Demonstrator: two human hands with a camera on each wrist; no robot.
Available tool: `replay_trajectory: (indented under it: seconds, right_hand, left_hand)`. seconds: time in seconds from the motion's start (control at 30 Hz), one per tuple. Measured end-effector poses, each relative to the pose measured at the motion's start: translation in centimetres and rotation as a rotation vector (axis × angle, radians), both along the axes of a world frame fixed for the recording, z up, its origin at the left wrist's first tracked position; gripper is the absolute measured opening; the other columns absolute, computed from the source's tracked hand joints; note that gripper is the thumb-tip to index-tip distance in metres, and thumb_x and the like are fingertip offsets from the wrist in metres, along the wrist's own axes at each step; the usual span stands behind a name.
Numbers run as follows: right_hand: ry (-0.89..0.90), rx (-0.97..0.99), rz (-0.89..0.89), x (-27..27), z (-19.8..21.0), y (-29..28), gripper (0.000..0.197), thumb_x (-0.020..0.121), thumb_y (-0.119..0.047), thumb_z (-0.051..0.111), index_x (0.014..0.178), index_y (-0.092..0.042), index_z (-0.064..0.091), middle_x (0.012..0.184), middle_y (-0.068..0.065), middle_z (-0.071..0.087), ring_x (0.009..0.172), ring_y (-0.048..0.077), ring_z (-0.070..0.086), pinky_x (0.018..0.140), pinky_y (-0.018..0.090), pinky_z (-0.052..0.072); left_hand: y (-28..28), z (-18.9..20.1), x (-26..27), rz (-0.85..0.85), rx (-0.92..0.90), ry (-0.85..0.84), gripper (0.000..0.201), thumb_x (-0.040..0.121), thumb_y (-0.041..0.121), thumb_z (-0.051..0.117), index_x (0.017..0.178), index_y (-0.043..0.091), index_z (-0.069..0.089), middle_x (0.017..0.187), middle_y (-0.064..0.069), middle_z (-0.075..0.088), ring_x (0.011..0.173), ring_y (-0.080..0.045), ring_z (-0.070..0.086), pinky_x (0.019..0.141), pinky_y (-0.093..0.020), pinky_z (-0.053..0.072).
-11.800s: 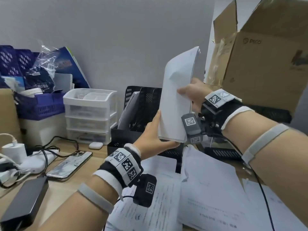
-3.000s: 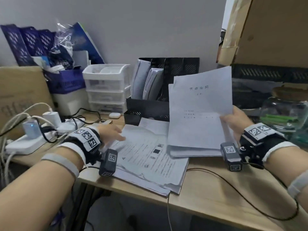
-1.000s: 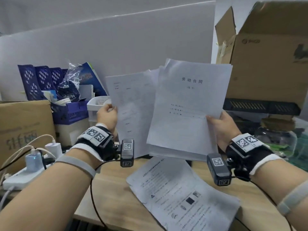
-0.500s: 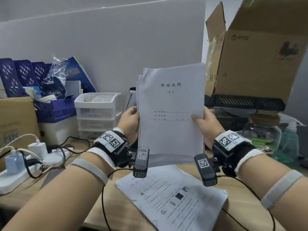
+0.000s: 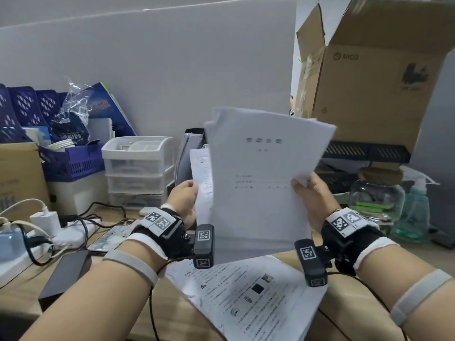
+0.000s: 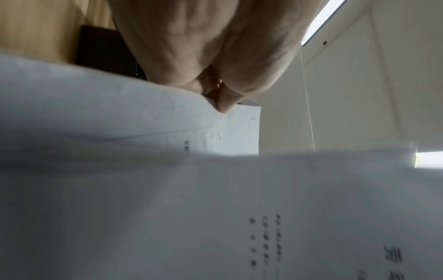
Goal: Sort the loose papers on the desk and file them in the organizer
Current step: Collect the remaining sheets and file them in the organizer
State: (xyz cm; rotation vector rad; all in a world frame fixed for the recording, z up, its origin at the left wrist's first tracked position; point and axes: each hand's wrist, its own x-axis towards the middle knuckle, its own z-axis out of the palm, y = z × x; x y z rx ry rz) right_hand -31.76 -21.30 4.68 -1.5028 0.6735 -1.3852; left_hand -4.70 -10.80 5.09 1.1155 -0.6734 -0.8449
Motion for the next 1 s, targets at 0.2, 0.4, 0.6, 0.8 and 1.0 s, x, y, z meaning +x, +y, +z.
replay_trajectory:
  seconds: [0.2, 0.4, 0.6, 0.8, 1.0]
  right_hand:
    - [-0.164, 0.176, -0.289, -4.3, -0.1, -3.1, 0.032, 0.082, -0.023, 0.065, 0.113, -0.031, 0.066, 0.121, 0.002, 0.071, 0.11, 0.029, 0.067, 0.102, 0.055, 0.05]
    - [-0.111, 0.214, -0.16, -2.3, -0.1, -1.9, 0.025, 0.096, -0.012, 0.06, 0.118, -0.022, 0.062, 0.121, 0.008, 0.072, 0.109, 0.032, 0.069, 0.098, 0.057, 0.052]
    - [0.099, 0.083, -0.053, 1.1, -0.8, -0.9, 0.026, 0.089, -0.023, 0.063, 0.115, -0.029, 0.066, 0.117, 0.006, 0.074, 0.108, 0.032, 0.069, 0.096, 0.057, 0.054]
    - [0.18, 0.102, -0.049, 2.5, -0.7, 0.7, 0.032, 0.099, -0.017, 0.054, 0.13, -0.025, 0.053, 0.123, 0.007, 0.069, 0.111, 0.032, 0.067, 0.096, 0.058, 0.054]
    - [0.212, 0.031, -0.124, 3.5, -0.7, 1.0, 0.018, 0.096, -0.017, 0.052, 0.112, -0.026, 0.051, 0.112, 0.008, 0.069, 0.103, 0.031, 0.069, 0.087, 0.059, 0.058]
  left_hand:
    - [1.0, -0.4, 1.9, 0.05, 0.049, -0.063, 0.01, 0.104, 0.005, 0.053, 0.107, 0.002, 0.062, 0.118, -0.03, 0.071, 0.096, -0.038, 0.069, 0.095, -0.064, 0.056]
    - [0.5, -0.2, 0.9, 0.024, -0.024, -0.08, 0.022, 0.105, 0.007, 0.053, 0.122, -0.004, 0.06, 0.106, -0.025, 0.073, 0.078, -0.029, 0.071, 0.075, -0.045, 0.063]
    - [0.2, 0.8, -0.6, -0.118, -0.109, -0.099, 0.02, 0.107, 0.01, 0.051, 0.121, 0.002, 0.062, 0.108, -0.018, 0.072, 0.077, -0.022, 0.071, 0.061, -0.029, 0.063]
    - [0.1, 1.3, -0.7, -0.146, -0.209, -0.113, 0.021, 0.11, 0.015, 0.044, 0.119, 0.007, 0.061, 0.111, -0.015, 0.071, 0.092, -0.024, 0.07, 0.084, -0.037, 0.062]
    - [1.0, 1.2, -2.4, -0.302, -0.397, -0.283, 0.052, 0.105, 0.045, 0.047, 0.142, 0.008, 0.055, 0.136, -0.014, 0.068, 0.126, -0.029, 0.066, 0.098, -0.042, 0.059]
